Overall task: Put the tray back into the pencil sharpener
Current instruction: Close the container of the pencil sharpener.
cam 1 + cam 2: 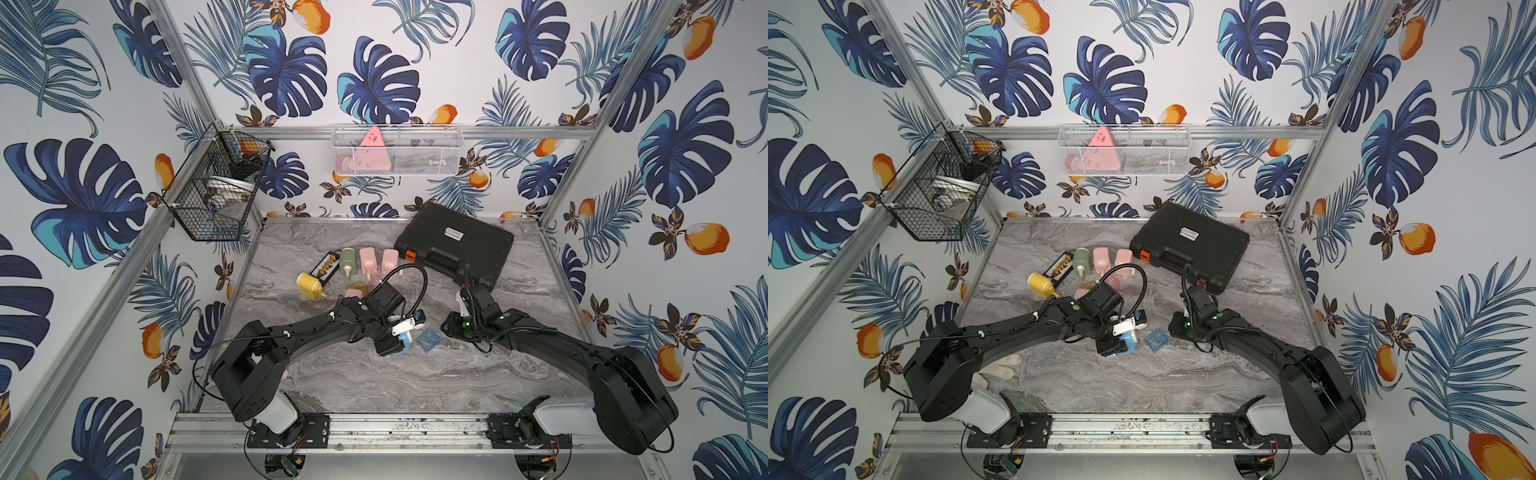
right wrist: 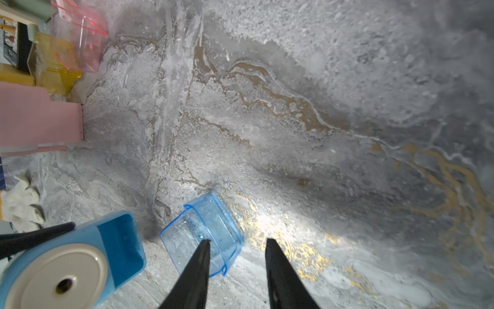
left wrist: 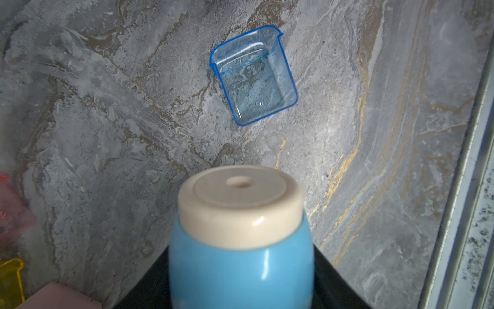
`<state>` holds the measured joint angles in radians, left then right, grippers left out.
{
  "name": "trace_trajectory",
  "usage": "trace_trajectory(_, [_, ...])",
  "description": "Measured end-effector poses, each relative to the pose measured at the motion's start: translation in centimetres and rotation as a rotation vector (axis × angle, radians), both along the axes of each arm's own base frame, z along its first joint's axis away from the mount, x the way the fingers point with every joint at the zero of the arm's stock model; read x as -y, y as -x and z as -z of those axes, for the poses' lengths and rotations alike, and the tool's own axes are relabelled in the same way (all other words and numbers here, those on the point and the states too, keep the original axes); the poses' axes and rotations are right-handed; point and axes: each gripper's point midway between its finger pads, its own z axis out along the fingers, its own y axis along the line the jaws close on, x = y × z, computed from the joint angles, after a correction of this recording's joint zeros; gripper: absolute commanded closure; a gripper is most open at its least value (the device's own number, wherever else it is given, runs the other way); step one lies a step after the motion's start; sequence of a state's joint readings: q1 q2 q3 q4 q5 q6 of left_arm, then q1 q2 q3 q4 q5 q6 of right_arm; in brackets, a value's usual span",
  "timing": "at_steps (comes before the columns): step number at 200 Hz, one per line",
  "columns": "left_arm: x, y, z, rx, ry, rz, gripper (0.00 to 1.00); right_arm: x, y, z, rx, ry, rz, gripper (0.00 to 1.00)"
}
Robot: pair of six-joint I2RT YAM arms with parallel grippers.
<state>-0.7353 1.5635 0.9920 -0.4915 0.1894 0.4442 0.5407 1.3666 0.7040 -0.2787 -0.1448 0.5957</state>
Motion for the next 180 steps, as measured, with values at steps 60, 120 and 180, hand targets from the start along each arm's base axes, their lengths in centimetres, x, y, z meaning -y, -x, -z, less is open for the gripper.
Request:
trace_trajectory(60, [-0.1,0.2,1.1,-0.009,-0.01,-0.002,0.6,-1.1,-1.2,1.2,-0.021,0.016,-0.046,0.59])
trace_trajectory(120, [-0.3,0.5,1.3,-0.006,-0.02,0.001,0.6,-2.2,-1.2,2.6,-0.059,-0.015,-0.079,0.58])
trace_trajectory(180, [-0.6,0.3,1.4,0.01,-0.04,-0.002,0.6,-2.9,0.0,3.0,-0.084,-0.071,-0.105,0.59])
